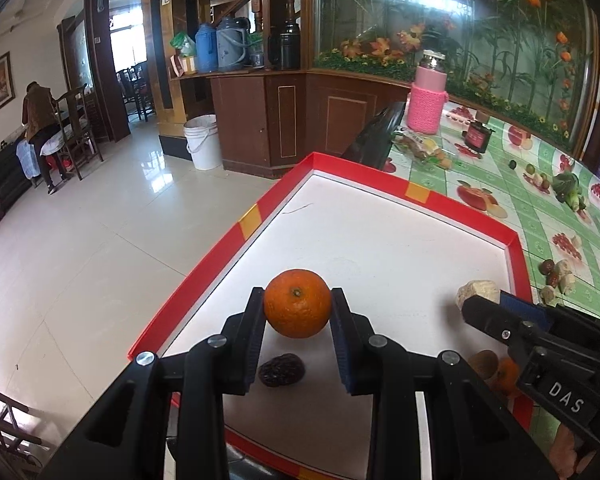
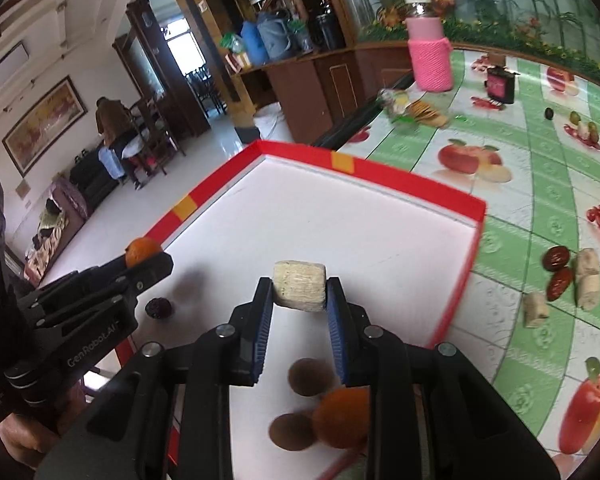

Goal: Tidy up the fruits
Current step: 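Carry the cube and orange into the red tray and open both tools, then grasp a beige cube with the right tool while the left tool grasps a small beige cube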

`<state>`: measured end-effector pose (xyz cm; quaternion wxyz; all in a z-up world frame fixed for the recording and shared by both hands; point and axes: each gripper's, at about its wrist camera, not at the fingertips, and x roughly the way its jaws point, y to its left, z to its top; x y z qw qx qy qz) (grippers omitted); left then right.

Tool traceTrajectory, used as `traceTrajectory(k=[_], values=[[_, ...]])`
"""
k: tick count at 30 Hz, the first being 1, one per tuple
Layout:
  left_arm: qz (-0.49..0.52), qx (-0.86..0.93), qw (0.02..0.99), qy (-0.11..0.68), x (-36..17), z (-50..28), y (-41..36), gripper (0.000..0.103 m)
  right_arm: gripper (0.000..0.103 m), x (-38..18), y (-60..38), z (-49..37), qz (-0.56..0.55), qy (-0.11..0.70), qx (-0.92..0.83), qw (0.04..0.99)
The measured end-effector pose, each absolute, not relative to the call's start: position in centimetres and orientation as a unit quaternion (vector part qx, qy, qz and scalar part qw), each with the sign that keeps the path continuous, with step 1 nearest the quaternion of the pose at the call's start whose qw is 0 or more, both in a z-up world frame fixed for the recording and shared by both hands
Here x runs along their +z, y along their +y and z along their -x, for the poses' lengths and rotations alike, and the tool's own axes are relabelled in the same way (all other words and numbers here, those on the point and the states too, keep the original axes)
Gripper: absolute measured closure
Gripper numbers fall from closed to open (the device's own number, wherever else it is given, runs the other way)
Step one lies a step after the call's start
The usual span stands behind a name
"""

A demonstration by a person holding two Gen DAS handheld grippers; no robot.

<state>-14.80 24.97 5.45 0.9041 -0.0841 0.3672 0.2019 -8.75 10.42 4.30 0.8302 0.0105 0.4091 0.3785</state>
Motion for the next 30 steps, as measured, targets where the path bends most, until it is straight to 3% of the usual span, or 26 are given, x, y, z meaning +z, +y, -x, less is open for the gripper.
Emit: traceTrajectory(k=[12,17,23,30], values=[[0.088,0.194,0.894,0.395,3.9,14.9,25.1,0.071,0.074,2.7,12.3,8.4,0.022,0.446,0.361,0.818],[0.093,0.205,0.892,0.391,4.4,15.4,25.3,0.054,0.073,2.6,11.7,7.8,0.010,0.459,0.359,0.813],[0.079,0.205,0.896,0.386,5.2,15.2,24.3,0.049,0.062,4.3,9.4,8.1,-0.031,0.423,0.368,0.827],[0.058,0.191,0.900,0.387,5.9,14.9,21.9,0.043,0.060,5.3,5.3,7.5,-0.062,0.401,0.347,0.845]])
